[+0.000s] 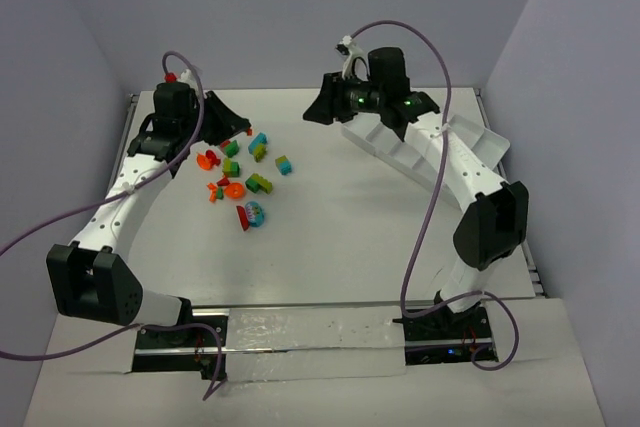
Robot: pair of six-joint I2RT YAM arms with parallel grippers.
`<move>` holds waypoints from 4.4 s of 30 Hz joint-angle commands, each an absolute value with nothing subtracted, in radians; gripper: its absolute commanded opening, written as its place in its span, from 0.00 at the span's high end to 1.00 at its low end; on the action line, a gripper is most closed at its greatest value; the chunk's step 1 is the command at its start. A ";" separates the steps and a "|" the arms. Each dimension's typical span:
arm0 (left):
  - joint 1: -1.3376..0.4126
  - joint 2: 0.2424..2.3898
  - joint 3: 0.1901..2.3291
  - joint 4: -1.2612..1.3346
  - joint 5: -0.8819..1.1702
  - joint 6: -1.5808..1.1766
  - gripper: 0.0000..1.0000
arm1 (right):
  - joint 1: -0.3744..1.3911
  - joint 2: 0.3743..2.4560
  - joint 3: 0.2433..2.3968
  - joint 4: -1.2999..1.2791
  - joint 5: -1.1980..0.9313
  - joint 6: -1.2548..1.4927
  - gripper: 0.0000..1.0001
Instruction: Sort the legos into containers by color
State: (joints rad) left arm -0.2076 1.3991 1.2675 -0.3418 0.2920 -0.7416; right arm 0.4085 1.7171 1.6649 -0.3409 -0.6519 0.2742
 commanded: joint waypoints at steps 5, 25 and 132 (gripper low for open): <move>-0.210 1.401 1.363 -0.470 0.061 -0.849 1.00 | 0.550 1.776 1.721 -0.318 -0.555 0.442 0.47; -0.210 1.422 1.348 -0.448 0.146 -0.920 1.00 | 0.658 1.997 1.870 -0.181 -0.592 0.663 0.48; -0.328 1.582 1.389 -0.476 0.406 -0.197 1.00 | -0.141 2.304 2.041 -0.612 -0.065 0.068 0.73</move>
State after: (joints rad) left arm -0.3181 1.5716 1.3369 -0.4789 0.3204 -0.2158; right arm -0.1303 2.2690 1.9632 -0.5945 -0.0946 0.0793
